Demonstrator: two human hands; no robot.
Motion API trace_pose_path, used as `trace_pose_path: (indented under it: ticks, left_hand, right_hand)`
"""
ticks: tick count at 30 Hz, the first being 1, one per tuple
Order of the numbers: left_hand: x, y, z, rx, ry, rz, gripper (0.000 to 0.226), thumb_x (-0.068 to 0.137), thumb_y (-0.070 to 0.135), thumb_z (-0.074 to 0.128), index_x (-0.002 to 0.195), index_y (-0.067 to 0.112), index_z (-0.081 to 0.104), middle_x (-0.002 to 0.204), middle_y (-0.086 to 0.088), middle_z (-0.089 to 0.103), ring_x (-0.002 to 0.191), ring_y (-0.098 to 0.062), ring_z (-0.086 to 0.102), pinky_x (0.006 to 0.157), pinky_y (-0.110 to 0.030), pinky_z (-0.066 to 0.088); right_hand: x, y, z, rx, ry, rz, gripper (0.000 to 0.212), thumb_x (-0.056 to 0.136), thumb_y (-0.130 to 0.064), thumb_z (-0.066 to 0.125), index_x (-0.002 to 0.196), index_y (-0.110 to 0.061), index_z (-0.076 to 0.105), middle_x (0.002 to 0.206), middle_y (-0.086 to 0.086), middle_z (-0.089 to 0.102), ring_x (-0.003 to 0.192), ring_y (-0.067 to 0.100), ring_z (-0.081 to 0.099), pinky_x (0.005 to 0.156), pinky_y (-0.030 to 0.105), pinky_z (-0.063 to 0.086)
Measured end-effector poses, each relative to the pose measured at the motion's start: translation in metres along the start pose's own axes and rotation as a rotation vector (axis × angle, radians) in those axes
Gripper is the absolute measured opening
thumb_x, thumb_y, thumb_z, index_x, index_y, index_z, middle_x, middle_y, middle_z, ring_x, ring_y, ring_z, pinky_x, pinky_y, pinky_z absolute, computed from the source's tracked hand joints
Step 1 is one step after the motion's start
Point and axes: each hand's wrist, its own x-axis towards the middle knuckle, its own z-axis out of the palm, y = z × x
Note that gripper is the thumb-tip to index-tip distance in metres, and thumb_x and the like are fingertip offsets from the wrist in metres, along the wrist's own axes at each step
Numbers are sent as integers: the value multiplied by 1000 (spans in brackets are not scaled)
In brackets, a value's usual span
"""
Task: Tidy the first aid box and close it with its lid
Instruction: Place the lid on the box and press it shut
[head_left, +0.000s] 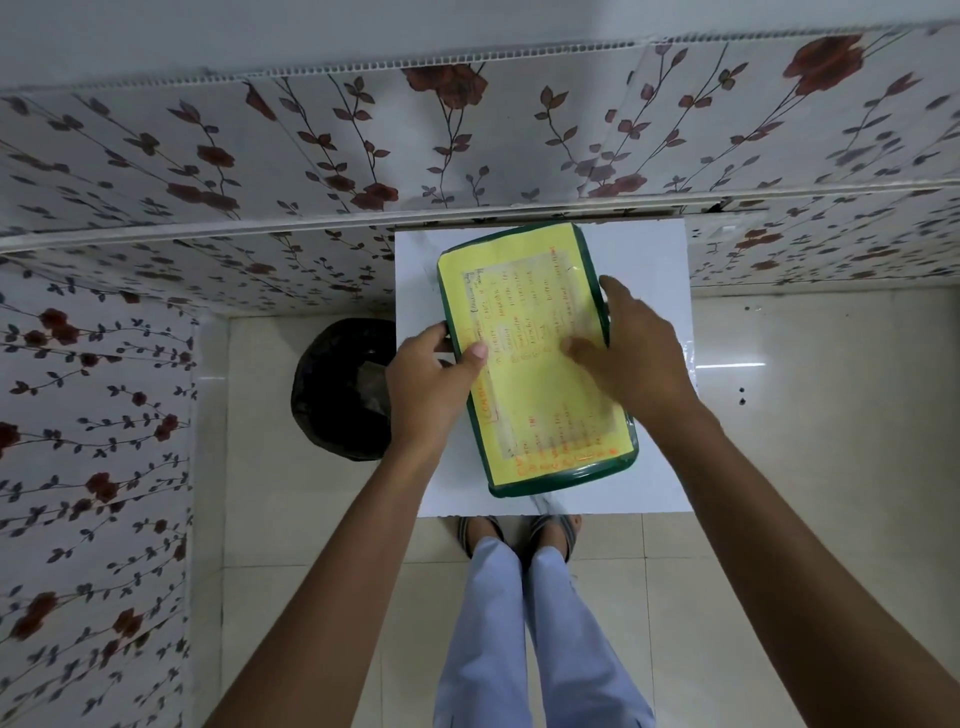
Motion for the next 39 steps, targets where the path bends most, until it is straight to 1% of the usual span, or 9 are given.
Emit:
trace_pose_path:
  ticks: [4, 9, 11, 15, 18, 25, 29, 32, 39]
  left_hand:
    - [21, 18, -7, -42, -92, -99, 31, 76, 8, 68, 102, 25, 63, 102, 0, 66, 97, -23, 64, 88, -47, 54]
    - [40, 34, -6, -81, -18, -11, 17, 88, 23, 55, 95, 37, 59, 88, -6, 68, 90, -27, 67, 83, -49, 56]
    - [44, 34, -4, -76, 15, -20, 17, 89, 23, 56, 102, 32, 62, 83, -3, 66, 90, -28, 66, 80, -47, 57]
    - [52, 35, -5, -163, 5, -199, 20, 87, 18, 59, 106, 12, 64, 94, -9, 68, 89, -28, 66, 68, -37, 57]
    - [56, 38, -7, -232, -18, -258, 13, 86, 11, 61, 98, 12, 62, 94, -11, 67, 83, -25, 64, 60, -32, 53]
    - [55, 36, -6, -268, -28, -228, 28, 86, 9, 59, 114, 12, 63, 92, -6, 68, 83, -21, 63, 64, -33, 55]
    - [57, 39, -3, -263, -25, -157, 30, 87, 9, 58, 117, 13, 62, 95, -6, 68, 86, -21, 63, 77, -37, 56]
    - [56, 46, 4, -217, -8, -31, 29, 86, 10, 59, 115, 14, 64, 94, -7, 69, 86, -20, 63, 84, -38, 54]
    - [18, 12, 0, -176, -94, -212, 15, 84, 16, 64, 96, 7, 62, 90, -8, 69, 81, -25, 67, 68, -37, 57]
  right_hand:
    - [40, -22, -5, 49, 72, -42, 34, 95, -29, 41, 123, -11, 48, 115, 11, 61, 101, 29, 59, 78, 34, 44]
    - [70, -37, -19, 181, 96, -33, 32, 95, -31, 40, 113, -18, 63, 115, 6, 65, 102, 25, 58, 85, 34, 45]
    - [75, -38, -22, 135, 82, -35, 32, 95, -31, 42, 107, -15, 67, 109, 7, 67, 102, 26, 59, 80, 33, 43]
    - [79, -40, -27, 218, 26, 43, 31, 93, -32, 49, 109, -13, 67, 109, 8, 69, 101, 28, 62, 94, 40, 50]
    - [79, -44, -30, 215, -16, 75, 32, 94, -31, 49, 115, -13, 64, 116, 7, 66, 103, 28, 61, 95, 40, 50]
    - [81, -48, -34, 307, -30, 148, 27, 94, -23, 48, 108, -9, 66, 114, 13, 67, 93, 23, 63, 95, 37, 50]
    - [74, -40, -30, 444, 70, 171, 26, 93, -30, 51, 105, -16, 68, 93, 0, 63, 88, 18, 58, 95, 32, 49]
    - [64, -24, -30, 582, 90, 198, 20, 90, -26, 52, 101, -21, 68, 97, -1, 66, 94, 19, 60, 97, 37, 49]
    - [-2, 21, -10, 484, -74, 266, 30, 92, -27, 52, 120, -17, 54, 102, 0, 64, 96, 21, 61, 86, 39, 52]
